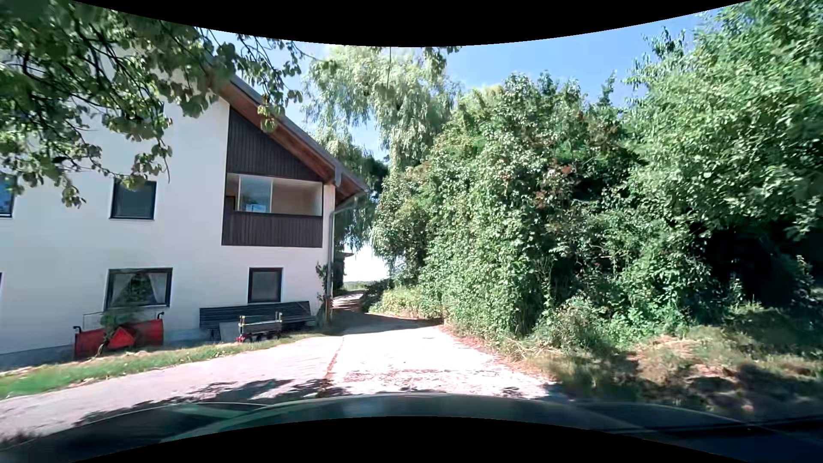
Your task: Follow the waypoints while adhering to traffic rules and regulations
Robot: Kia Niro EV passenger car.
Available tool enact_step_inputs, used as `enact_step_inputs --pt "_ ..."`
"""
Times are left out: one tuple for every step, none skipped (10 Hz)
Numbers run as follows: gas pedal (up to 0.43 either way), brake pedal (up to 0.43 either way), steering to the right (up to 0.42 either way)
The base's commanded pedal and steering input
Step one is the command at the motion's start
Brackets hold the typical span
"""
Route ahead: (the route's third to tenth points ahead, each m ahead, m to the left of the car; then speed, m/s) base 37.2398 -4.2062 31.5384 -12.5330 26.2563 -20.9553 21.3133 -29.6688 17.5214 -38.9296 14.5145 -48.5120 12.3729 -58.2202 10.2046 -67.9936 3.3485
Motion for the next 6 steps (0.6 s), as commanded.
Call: enact_step_inputs --pt "0.138 0.0 -0.016" --pt "0.138 0.0 -0.02" --pt "0.138 0.0 -0.019" --pt "0.138 0.0 -0.016" --pt "0.13 0.0 -0.015" --pt "0.118 0.0 -0.018"
